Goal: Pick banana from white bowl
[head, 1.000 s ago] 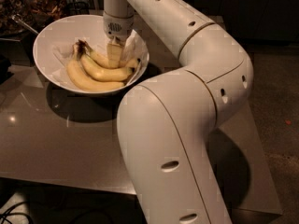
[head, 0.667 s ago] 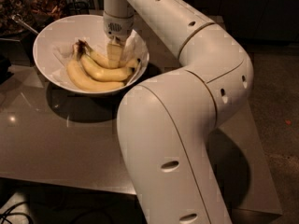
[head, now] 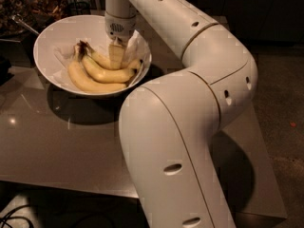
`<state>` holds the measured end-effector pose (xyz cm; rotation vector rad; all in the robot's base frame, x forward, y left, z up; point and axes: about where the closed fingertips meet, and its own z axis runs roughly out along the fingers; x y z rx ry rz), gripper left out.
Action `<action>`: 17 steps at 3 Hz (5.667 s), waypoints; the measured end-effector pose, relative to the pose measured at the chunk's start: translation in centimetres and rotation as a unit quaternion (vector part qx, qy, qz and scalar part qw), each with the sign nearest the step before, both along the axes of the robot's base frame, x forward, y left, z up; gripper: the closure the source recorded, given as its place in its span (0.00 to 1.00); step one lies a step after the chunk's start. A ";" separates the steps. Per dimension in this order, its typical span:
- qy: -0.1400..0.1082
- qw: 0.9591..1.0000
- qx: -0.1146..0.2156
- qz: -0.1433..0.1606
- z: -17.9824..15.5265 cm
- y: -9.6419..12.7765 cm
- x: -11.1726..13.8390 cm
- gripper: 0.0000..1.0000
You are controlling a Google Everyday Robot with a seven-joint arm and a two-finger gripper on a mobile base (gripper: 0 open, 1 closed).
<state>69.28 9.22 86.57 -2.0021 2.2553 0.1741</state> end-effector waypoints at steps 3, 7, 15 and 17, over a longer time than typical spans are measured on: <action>0.000 1.000 0.000 0.000 0.0 0.0 0.0 0.35; 0.001 1.000 0.008 0.002 -0.7 0.3 0.2 0.19; -0.047 0.999 0.025 0.004 3.6 3.8 0.8 1.00; -0.028 0.999 0.022 -0.028 6.1 4.3 -2.2 1.00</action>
Offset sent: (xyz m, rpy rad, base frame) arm 0.0000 0.0000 -0.0005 0.0000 0.0000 0.0000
